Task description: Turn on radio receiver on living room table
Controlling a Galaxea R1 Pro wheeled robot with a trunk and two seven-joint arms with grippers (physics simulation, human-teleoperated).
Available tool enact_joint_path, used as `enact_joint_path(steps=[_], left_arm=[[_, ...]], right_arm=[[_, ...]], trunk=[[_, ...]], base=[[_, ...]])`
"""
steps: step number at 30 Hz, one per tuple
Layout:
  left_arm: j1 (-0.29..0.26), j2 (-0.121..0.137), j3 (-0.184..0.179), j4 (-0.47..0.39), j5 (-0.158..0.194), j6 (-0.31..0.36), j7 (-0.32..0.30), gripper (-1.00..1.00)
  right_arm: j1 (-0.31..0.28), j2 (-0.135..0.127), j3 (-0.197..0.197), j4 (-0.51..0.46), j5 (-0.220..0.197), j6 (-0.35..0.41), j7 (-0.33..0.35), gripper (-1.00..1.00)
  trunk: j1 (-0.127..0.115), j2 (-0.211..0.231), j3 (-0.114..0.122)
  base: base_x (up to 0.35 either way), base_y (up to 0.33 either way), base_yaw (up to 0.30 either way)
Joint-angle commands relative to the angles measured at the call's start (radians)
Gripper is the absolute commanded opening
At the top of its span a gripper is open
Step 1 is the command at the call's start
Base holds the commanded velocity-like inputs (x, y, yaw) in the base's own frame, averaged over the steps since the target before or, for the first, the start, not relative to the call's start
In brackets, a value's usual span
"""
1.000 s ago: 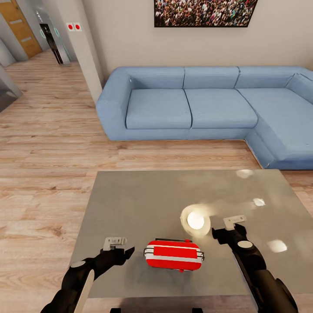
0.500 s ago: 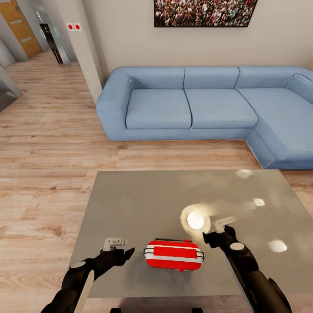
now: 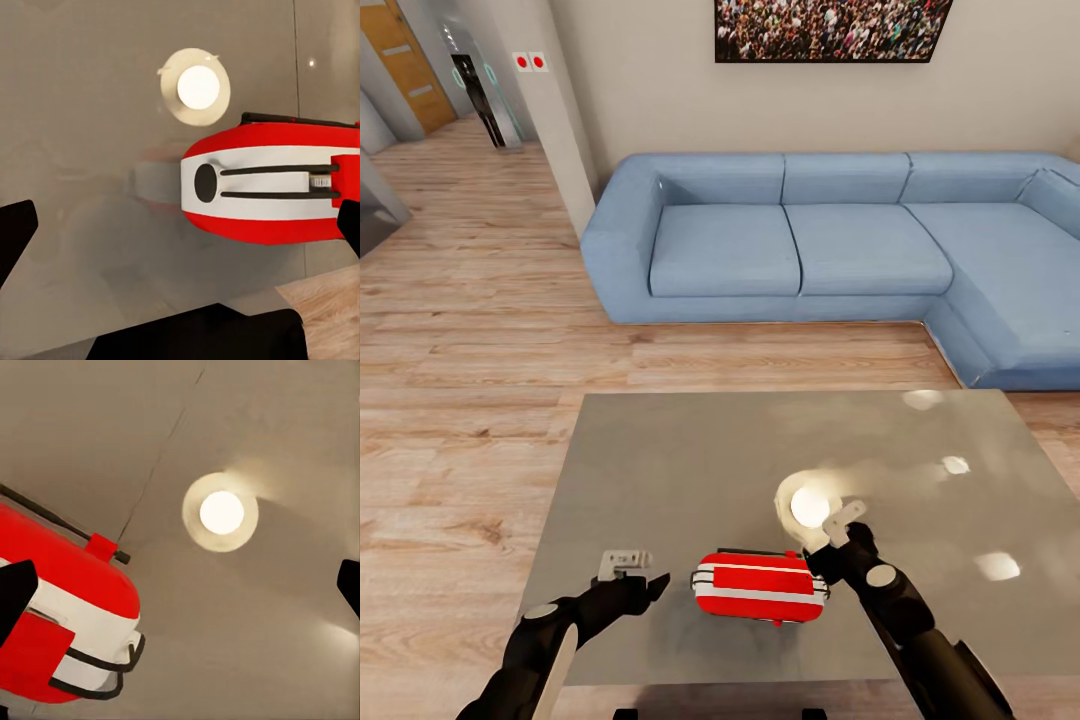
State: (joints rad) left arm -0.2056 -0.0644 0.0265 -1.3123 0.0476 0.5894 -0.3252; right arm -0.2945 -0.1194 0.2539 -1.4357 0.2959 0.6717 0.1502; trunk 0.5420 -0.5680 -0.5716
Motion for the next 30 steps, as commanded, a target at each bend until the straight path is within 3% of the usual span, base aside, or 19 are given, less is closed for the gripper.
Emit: enact_joint_path(steps=[1, 4, 8, 13, 30], left_arm=[[0.0, 0.0, 0.0, 0.0, 0.0, 0.0, 0.0, 1.0], [0.0, 0.001, 0.0, 0.005, 0.0, 0.001, 0.0, 1.0], [0.0, 0.001, 0.0, 0.008, 0.0, 0.001, 0.0, 1.0], [0.0, 0.002, 0.0, 0.009, 0.0, 0.001, 0.0, 1.0], [0.0, 0.002, 0.001, 0.01, 0.0, 0.0, 0.0, 1.0]], right_arm=[[0.0, -0.001, 0.01, 0.0, 0.01, 0.0, 0.015, 1.0], [0.0, -0.023, 0.051, -0.015, 0.031, -0.001, 0.074, 1.0], [0.0, -0.056, 0.094, -0.053, 0.034, 0.0, 0.091, 1.0], [0.0, -0.081, 0.208, -0.108, 0.035, 0.104, 0.097, 1.0], [0.0, -0.076, 0.208, -0.115, 0.034, 0.155, 0.156, 1.0]], trunk=[[0.0, 0.0, 0.0], [0.0, 0.0, 0.0], [0.0, 0.0, 0.0], [0.0, 0.0, 0.0], [0.0, 0.0, 0.0]], base=[[0.0, 0.0, 0.0], [0.0, 0.0, 0.0], [0.0, 0.0, 0.0], [0.0, 0.0, 0.0], [0.0, 0.0, 0.0]])
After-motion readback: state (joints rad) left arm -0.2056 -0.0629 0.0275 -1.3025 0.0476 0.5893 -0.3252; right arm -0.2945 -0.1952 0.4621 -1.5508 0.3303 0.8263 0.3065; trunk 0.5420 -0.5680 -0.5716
